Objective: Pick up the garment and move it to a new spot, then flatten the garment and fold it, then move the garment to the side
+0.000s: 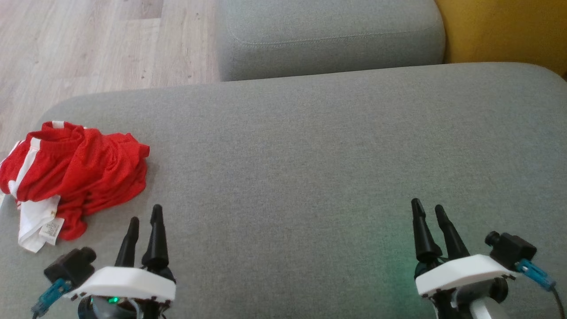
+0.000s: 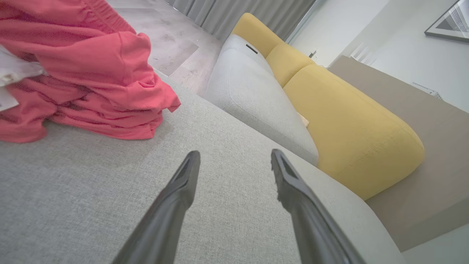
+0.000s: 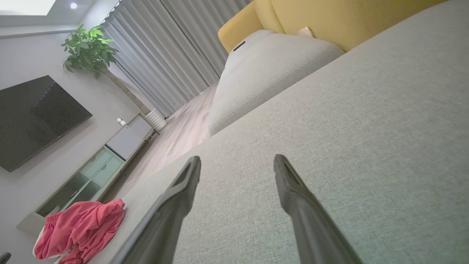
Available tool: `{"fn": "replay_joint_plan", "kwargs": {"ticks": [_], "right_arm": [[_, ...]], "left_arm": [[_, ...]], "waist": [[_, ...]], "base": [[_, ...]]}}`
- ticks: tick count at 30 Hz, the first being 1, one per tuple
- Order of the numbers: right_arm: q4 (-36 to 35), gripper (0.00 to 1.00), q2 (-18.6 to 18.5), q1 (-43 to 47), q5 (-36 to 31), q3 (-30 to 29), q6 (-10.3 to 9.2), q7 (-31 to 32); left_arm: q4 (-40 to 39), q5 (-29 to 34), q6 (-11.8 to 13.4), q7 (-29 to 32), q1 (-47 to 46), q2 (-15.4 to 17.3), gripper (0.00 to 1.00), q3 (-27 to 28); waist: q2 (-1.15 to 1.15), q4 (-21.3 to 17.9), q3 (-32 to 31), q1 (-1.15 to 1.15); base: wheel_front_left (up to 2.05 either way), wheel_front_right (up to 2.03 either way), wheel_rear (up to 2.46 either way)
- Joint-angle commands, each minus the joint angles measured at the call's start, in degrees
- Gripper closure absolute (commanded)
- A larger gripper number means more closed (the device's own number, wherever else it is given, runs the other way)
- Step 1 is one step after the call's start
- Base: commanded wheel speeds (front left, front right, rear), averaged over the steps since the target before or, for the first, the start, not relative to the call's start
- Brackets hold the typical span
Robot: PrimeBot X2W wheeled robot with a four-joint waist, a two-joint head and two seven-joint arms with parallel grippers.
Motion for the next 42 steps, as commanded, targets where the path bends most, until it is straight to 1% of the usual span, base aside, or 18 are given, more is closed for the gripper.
{"fn": "replay_joint_plan", "kwargs": {"ticks": [1, 10, 11, 17, 31, 42], "right_arm": [[-2.35, 0.00, -0.35, -3.55, -1.81, 1.42, 0.29, -0.98], [-3.01, 0.00, -0.39, -3.91, -8.45, 2.92, 0.32, -2.51], [-3.20, 0.00, -0.40, -3.94, -9.93, 3.16, 0.33, -2.85], [-3.82, 0.00, -0.43, -3.94, -14.26, 3.77, 0.35, -3.86], [-2.67, 0.00, -0.50, -3.81, -22.14, 4.24, 0.40, -6.05], [-2.89, 0.00, -0.55, -3.62, -29.65, 3.54, 0.44, -7.92]], "left_arm": [[-2.64, 1.84, 0.31, -0.68, -1.62, 0.77, 0.00, 0.54], [-4.18, 8.68, 1.26, -2.19, -1.29, 0.86, 0.00, -0.55], [-4.65, 10.06, 1.46, -2.53, -1.22, 0.88, 0.00, -0.70], [-6.10, 13.62, 2.05, -3.53, -1.00, 0.94, 0.00, -1.03], [-7.37, 22.29, 1.77, -5.71, -0.08, 1.06, 0.00, -2.07], [-7.09, 30.00, 0.83, -7.55, 0.62, 1.17, 0.00, -3.41]], "waist": [[0.00, 0.01, -0.03, 0.00], [0.00, -0.05, -0.28, 0.00], [0.00, -0.06, -0.33, 0.00], [0.00, -0.06, -0.48, 0.00], [0.00, -0.26, -1.02, 0.00], [0.00, -0.39, -1.53, 0.00]], "base": [[0.00, 0.00, 0.00], [0.00, 0.00, 0.00], [0.00, 0.00, 0.00], [0.00, 0.00, 0.00], [0.00, 0.00, 0.00], [0.00, 0.00, 0.00]]}}
